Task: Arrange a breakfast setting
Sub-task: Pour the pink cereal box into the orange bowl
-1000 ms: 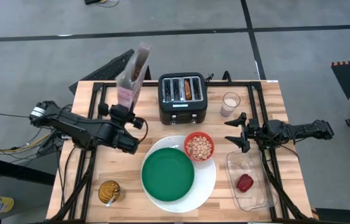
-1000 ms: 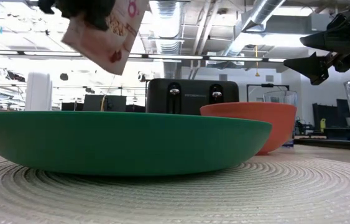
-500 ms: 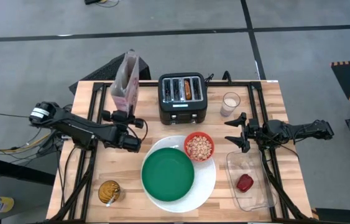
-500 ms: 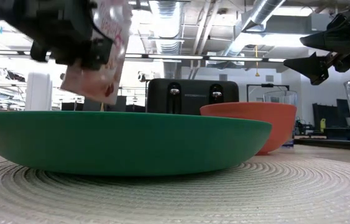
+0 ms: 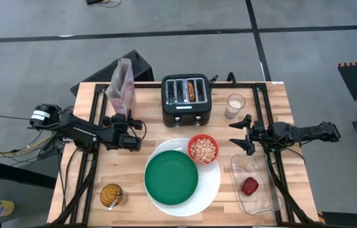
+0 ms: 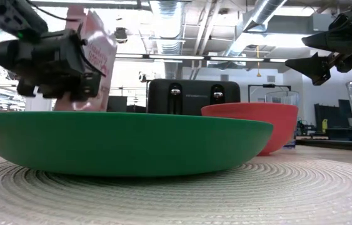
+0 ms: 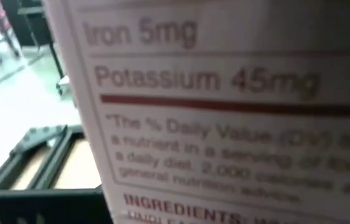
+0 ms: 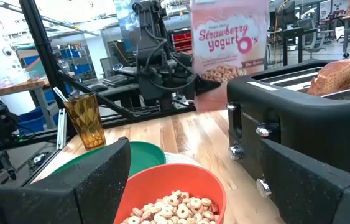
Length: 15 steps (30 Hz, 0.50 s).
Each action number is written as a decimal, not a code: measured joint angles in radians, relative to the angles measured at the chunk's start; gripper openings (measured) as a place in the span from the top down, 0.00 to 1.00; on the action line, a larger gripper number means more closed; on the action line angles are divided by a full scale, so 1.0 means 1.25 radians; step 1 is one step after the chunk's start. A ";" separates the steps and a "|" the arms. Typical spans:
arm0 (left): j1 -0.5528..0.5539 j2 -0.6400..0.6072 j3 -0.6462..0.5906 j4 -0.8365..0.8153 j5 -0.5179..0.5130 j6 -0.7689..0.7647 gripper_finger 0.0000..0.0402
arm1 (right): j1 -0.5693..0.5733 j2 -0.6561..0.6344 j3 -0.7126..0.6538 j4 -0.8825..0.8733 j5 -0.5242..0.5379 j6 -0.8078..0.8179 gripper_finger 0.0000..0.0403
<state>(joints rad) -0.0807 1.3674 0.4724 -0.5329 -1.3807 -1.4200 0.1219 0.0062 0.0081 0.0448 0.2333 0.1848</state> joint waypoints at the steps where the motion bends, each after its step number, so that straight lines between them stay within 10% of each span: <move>1: 0.005 0.000 -0.013 0.027 0.010 0.000 0.69 | 0.000 0.000 0.000 0.000 0.000 0.000 0.08; 15: 0.032 0.000 -0.068 0.170 0.129 0.034 0.49 | 0.000 0.000 0.000 0.000 0.000 0.000 0.08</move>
<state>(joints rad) -0.0410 1.3678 0.3870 -0.3208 -1.2189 -1.3781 0.1216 0.0063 0.0079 0.0448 0.2333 0.1847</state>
